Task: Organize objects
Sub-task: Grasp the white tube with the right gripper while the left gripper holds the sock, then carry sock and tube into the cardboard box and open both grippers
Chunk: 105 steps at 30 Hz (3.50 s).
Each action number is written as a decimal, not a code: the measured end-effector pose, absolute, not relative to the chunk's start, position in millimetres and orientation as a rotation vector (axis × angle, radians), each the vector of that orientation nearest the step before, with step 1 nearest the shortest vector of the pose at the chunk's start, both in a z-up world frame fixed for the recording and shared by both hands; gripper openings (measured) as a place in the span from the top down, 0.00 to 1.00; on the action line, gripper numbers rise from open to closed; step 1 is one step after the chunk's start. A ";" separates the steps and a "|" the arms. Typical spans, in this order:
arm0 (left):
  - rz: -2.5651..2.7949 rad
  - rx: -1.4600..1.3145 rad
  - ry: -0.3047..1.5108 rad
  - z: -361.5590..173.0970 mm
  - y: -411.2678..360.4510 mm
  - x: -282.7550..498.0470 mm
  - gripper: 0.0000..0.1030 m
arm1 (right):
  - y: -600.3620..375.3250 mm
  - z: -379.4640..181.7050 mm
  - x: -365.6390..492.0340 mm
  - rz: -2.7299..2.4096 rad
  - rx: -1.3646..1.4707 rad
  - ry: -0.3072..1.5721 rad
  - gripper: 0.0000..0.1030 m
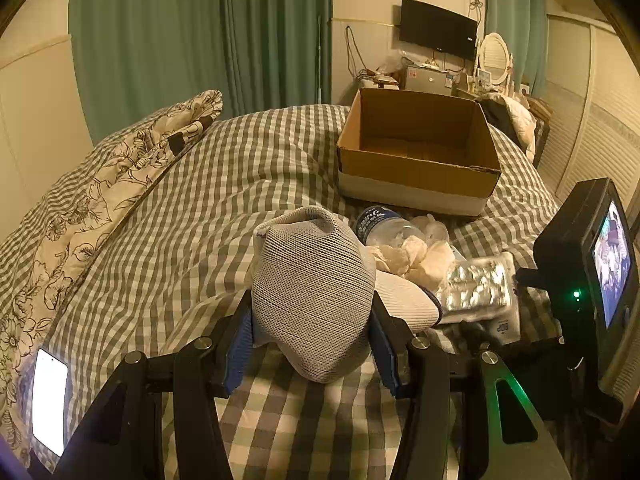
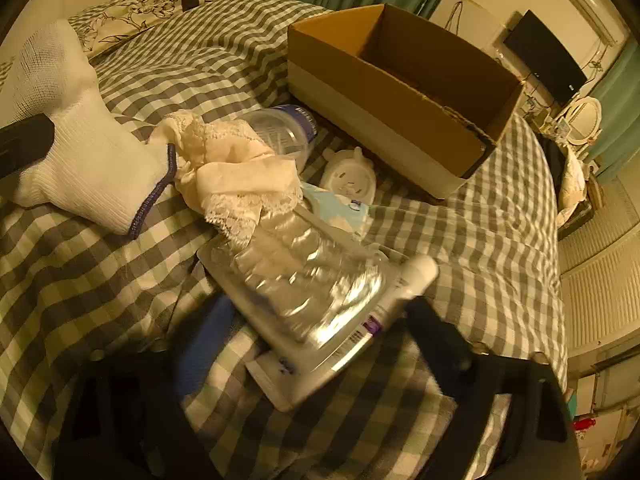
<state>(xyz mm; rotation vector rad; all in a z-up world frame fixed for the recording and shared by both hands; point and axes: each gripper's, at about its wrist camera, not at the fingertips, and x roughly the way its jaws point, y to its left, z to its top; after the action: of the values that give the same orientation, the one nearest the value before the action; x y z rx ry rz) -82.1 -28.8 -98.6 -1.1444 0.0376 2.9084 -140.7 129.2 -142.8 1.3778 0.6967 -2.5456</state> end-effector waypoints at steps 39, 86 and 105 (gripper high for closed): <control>2.935 -1.098 0.028 -85.4 -38.5 -64.2 0.48 | 172.2 -125.3 -124.5 -2.658 1.432 0.417 0.90; 2.875 -0.918 0.211 -34.3 55.7 -329.2 0.48 | 208.2 8.5 -329.1 -2.809 0.935 0.204 0.91; 2.914 -0.868 0.169 0.7 44.0 -284.7 0.05 | 233.0 40.4 -283.2 -2.919 0.803 0.143 0.31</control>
<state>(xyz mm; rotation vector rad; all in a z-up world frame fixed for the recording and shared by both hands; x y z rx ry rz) -284.7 44.0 0.7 -0.8679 0.1693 2.9137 -283.2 233.0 40.4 0.8026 0.1434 -2.9186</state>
